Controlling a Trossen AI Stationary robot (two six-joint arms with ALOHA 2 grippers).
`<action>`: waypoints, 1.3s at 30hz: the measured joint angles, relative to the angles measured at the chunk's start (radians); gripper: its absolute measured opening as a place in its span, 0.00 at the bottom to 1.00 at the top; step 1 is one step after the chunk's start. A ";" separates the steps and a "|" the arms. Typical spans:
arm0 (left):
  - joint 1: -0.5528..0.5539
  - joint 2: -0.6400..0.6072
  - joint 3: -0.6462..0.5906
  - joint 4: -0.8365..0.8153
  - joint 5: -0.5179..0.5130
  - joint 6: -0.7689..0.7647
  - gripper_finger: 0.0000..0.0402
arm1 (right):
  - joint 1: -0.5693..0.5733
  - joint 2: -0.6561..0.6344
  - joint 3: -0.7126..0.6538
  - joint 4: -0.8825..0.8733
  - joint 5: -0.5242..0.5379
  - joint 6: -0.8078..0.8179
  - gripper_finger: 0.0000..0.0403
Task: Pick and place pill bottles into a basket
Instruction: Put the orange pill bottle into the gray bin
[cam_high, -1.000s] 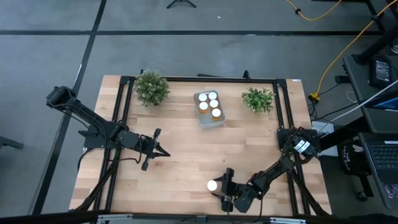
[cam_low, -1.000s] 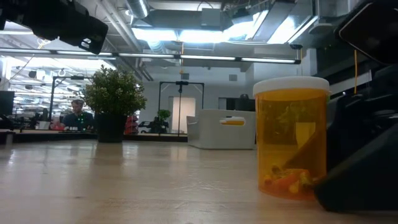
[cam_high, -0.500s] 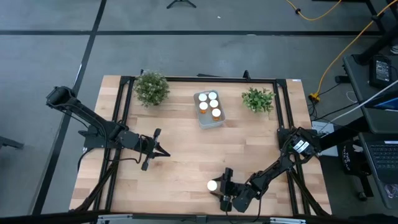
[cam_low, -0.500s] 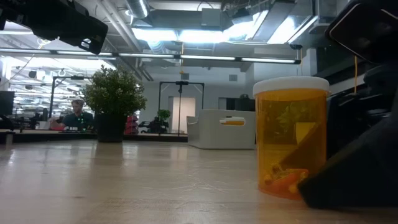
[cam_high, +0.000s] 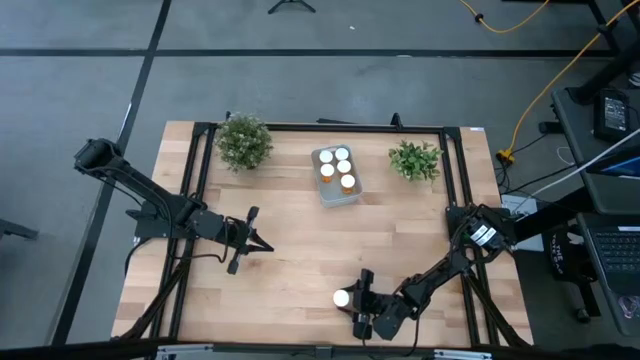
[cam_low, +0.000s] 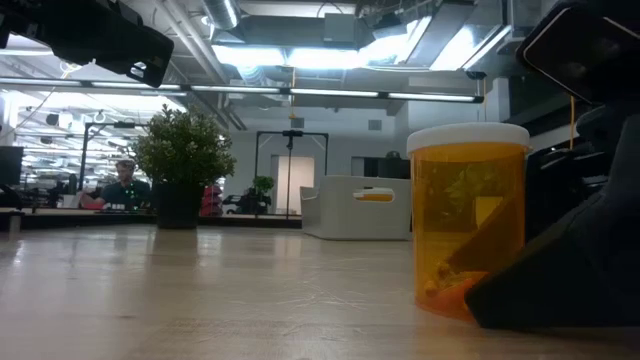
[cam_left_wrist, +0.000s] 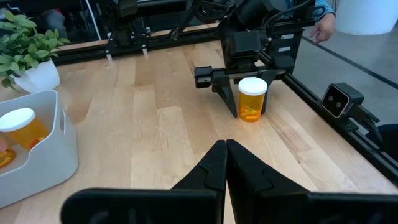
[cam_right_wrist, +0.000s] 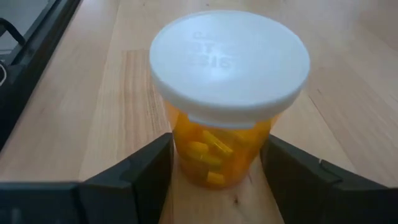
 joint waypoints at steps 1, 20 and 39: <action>0.000 0.000 0.000 0.000 0.000 0.000 0.01 | 0.000 0.000 0.000 0.001 0.000 0.000 0.59; 0.000 0.000 0.000 0.000 0.000 0.000 0.01 | 0.000 0.000 0.000 0.005 -0.001 -0.013 0.48; 0.000 0.000 0.000 0.000 0.000 0.000 0.01 | -0.013 -0.120 0.000 0.013 -0.057 -0.056 0.47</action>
